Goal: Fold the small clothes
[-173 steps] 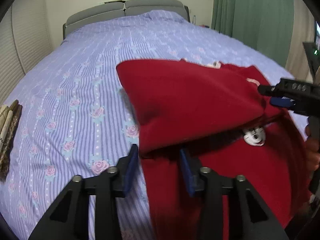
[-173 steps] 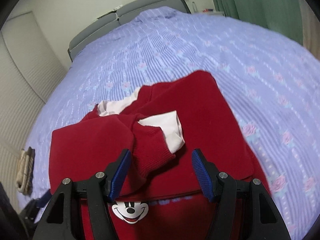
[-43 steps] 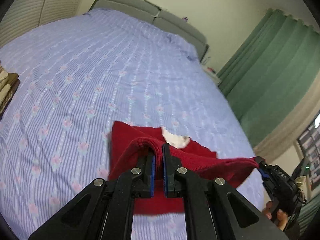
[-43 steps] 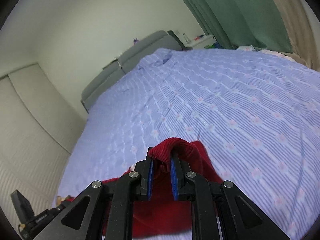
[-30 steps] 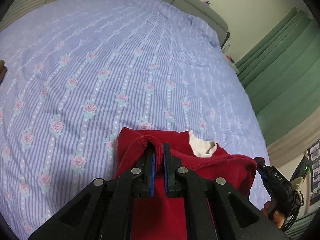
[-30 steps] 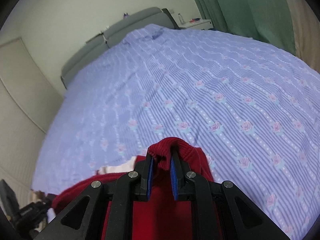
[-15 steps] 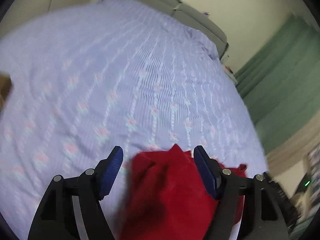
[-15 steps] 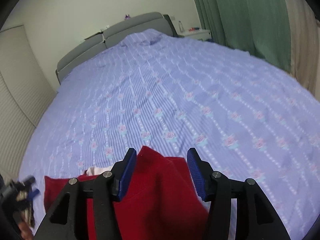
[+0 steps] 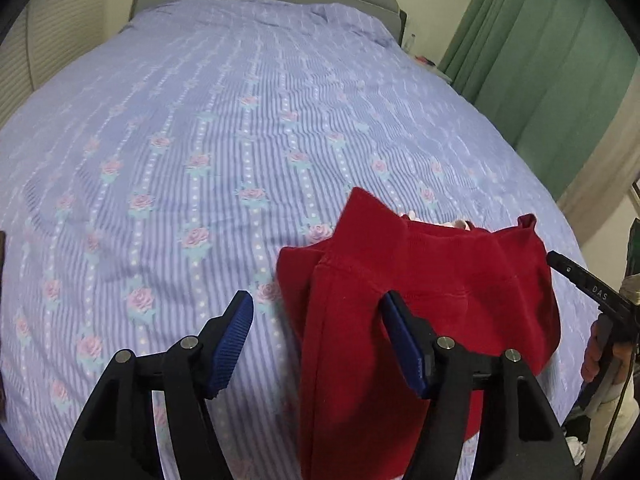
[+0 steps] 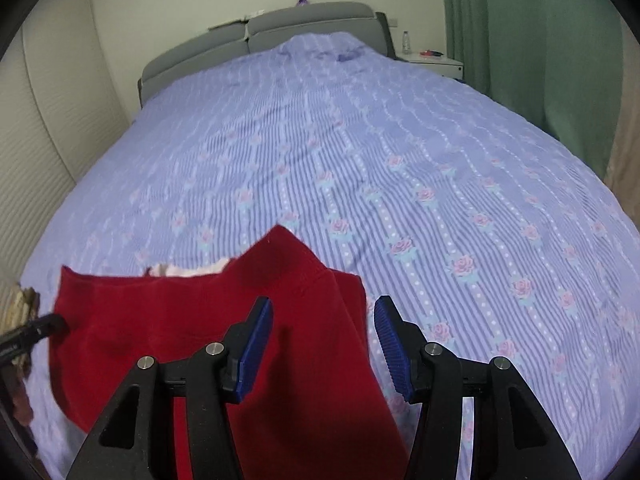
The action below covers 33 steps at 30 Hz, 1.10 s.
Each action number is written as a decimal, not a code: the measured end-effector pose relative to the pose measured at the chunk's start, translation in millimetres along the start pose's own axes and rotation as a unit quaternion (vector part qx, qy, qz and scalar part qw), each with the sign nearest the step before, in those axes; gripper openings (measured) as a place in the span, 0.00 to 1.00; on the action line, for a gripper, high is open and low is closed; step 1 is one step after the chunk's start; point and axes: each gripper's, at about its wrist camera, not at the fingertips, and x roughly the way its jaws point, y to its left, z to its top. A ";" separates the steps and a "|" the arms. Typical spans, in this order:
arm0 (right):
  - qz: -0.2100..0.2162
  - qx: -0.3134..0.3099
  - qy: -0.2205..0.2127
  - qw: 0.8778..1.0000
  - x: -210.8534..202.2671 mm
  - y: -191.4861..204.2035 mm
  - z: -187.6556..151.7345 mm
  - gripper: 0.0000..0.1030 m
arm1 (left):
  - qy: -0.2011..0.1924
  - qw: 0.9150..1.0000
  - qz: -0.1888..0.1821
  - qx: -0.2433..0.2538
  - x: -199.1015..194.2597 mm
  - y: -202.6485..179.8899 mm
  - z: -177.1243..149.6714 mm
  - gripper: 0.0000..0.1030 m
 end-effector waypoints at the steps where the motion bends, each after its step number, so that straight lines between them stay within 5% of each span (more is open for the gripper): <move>1: 0.001 -0.005 0.005 1.000 3.9 0.0 0.0 0.52 | -0.001 1.000 -0.007 -0.001 2.3 -0.3 2.2 0.64; 9: 0.022 0.003 0.048 0.999 39.7 -5.5 10.0 0.51 | 0.014 1.000 -0.021 -0.003 17.8 -2.3 3.7 0.34; 12: 0.044 0.011 0.057 0.997 45.2 -5.1 9.0 0.25 | 0.008 1.000 -0.027 0.000 16.5 -4.0 2.3 0.26; 14: 0.030 0.008 0.057 0.998 43.9 -2.9 6.5 0.16 | 0.003 0.999 -0.033 -0.008 11.8 -1.7 2.2 0.22; 23: 0.006 -0.006 -0.027 1.000 -7.1 8.7 25.9 0.15 | -0.035 0.997 -0.051 -0.046 -6.1 2.9 17.7 0.20; 33: -0.035 -0.007 0.057 0.998 68.1 0.9 15.9 0.13 | 0.009 0.997 -0.029 -0.074 40.7 23.9 18.4 0.21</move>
